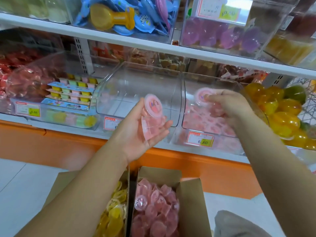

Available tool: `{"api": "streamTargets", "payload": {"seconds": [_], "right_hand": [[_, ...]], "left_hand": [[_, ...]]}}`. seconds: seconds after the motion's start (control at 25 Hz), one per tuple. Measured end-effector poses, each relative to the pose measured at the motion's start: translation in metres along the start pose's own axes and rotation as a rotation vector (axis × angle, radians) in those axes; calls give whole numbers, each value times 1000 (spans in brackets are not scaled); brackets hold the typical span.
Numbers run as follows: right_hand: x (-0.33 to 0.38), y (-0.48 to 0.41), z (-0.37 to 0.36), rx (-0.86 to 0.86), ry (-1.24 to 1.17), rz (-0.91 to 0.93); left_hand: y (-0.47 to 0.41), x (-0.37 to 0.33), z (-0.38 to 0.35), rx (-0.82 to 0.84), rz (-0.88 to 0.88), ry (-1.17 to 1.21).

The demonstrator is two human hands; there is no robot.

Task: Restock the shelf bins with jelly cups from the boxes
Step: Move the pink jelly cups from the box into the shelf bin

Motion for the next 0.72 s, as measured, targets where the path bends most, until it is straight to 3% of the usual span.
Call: {"api": "streamTargets", "payload": {"seconds": [0.12, 0.28, 0.44, 0.72], "right_hand": [[-18, -72, 16, -114, 192, -71], [-52, -155, 8, 9, 506, -116], [-62, -188, -9, 21, 815, -83], [-69, -199, -19, -13, 863, -88]], "left_hand": [[-10, -12, -1, -40, -58, -1], [-21, -18, -3, -81, -100, -57], [-31, -16, -4, -83, -107, -87], [-40, -12, -5, -84, -96, -109]]}}
Point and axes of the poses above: each hand's wrist, its own y-axis away from the middle knuckle, its own z-axis out of the back of the hand, x = y × z, the point moved 7 cm from there along -y, towards the middle knuckle, and after that the axes turned 8 degrees about y, right-handed, at the moved point
